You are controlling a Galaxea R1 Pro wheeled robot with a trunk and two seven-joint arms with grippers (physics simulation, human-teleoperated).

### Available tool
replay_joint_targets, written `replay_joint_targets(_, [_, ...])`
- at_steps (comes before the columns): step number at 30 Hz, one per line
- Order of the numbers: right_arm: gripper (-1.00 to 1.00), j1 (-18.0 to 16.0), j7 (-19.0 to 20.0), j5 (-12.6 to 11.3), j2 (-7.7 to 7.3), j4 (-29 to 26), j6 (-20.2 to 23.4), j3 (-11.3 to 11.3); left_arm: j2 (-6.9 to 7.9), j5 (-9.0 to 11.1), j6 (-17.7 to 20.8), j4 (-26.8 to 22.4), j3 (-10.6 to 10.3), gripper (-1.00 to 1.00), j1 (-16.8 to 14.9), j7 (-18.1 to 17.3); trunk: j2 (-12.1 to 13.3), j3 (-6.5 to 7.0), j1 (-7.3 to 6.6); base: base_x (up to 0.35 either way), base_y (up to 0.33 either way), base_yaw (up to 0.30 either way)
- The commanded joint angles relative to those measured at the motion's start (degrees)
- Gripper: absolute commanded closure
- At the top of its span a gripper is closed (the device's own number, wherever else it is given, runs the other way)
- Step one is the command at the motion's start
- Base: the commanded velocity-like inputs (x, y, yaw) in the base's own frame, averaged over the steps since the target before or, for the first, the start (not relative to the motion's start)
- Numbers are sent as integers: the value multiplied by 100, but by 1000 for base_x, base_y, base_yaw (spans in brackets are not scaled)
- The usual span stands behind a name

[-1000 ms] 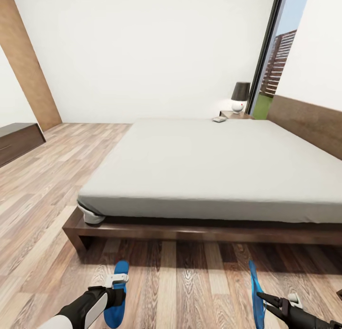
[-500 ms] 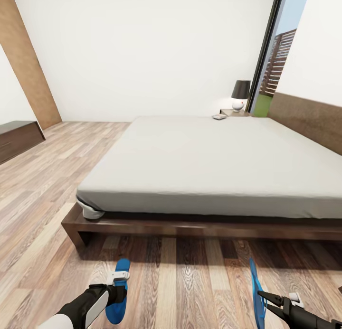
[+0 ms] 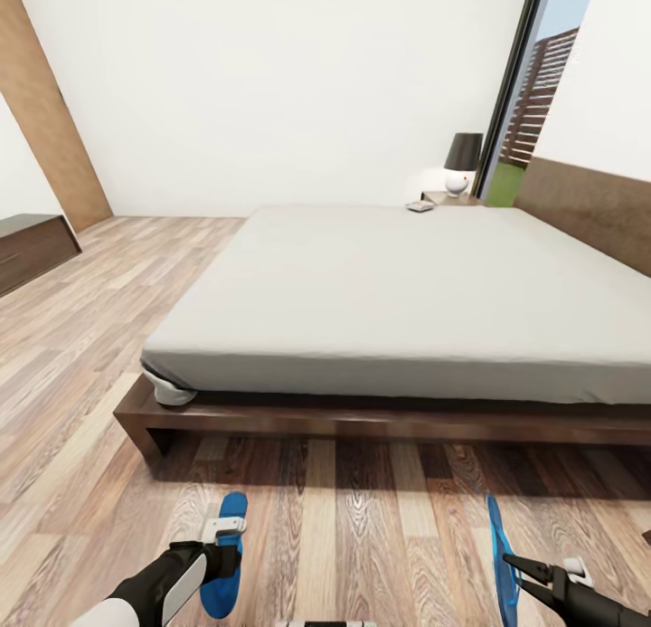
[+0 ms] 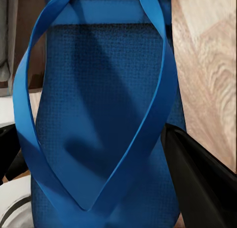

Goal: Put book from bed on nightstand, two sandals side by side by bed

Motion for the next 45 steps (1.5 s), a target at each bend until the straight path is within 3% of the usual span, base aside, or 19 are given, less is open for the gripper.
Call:
replay_joint_targets(1, [100,-2,6,-65,-35,-1,54,54,4,54,23,-18,-47,100,-2,54,-4,-28,1,0,0,0])
replay_joint_targets(45, [100,3,2,-67,-54,2,53,56,24,46,-6,-18,-48,100,-2,54,-63,-1003,115,0,0,0])
